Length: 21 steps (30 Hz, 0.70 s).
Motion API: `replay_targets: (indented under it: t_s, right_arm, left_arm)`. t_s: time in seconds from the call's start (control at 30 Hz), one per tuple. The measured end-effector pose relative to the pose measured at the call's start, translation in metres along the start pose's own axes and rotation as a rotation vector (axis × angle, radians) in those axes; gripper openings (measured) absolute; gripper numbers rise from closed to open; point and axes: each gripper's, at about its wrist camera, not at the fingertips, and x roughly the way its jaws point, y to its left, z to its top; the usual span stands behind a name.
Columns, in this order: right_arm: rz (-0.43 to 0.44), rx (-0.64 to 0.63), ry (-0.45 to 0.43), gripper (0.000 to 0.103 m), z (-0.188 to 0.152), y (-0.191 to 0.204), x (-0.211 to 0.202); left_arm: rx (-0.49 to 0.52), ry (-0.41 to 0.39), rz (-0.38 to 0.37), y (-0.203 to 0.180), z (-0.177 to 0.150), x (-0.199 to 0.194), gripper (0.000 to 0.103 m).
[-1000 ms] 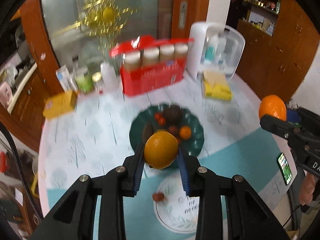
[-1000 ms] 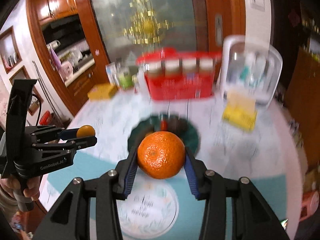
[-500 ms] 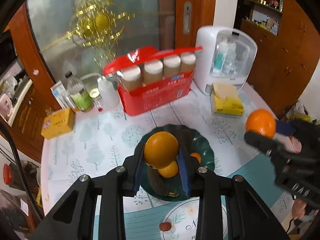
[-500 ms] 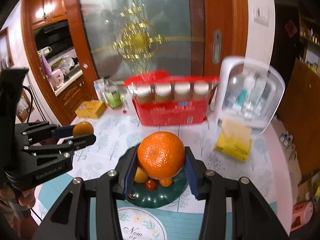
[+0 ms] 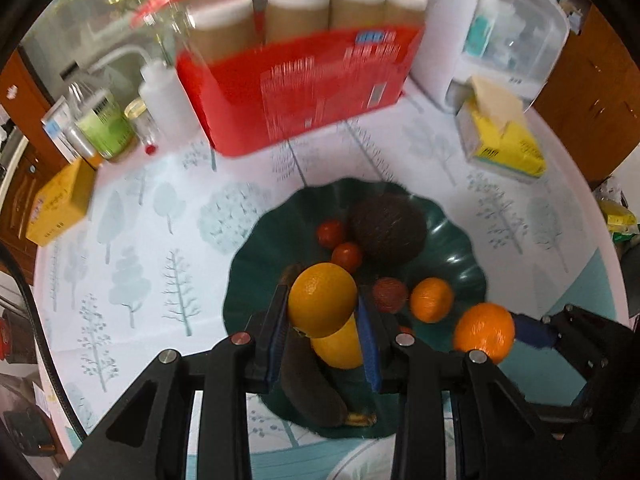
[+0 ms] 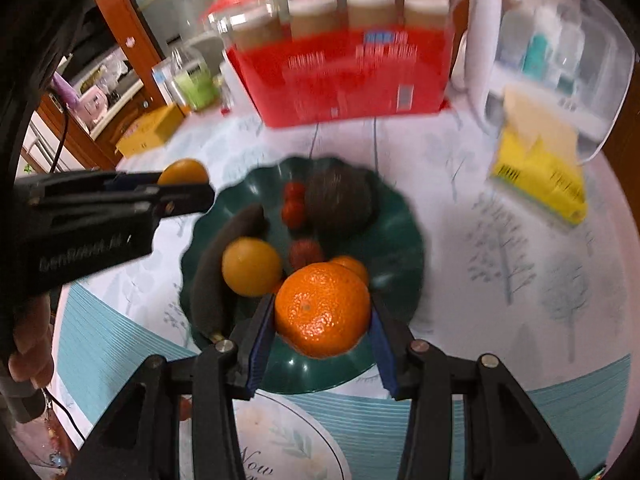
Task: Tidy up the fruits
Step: 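Lift the yellow orange and tangerine and carry them over the green plate, then lower both fruits onto the green plate and open both tools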
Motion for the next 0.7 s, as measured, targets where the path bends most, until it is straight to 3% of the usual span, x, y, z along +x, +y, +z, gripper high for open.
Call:
replay_targets:
  t_s: [0.33,0.47,0.7]
  right_arm:
    - [-0.001,0.018,0.014,0.046,-0.007,-0.008,0.039]
    - [-0.023,0.0,-0.009,0.046,-0.004,-0.007,0.042]
    - [0.013,-0.014,-0.056,0.046,0.0,-0.003,0.034]
  left_arm:
    - [0.022,0.066,-0.009,0.003,-0.001,0.051,0.031]
    - [0.014,0.076,-0.022,0.007,0.002,0.056,0.031]
    - [0.001,0.076,-0.033,0.009,-0.001,0.054,0.033]
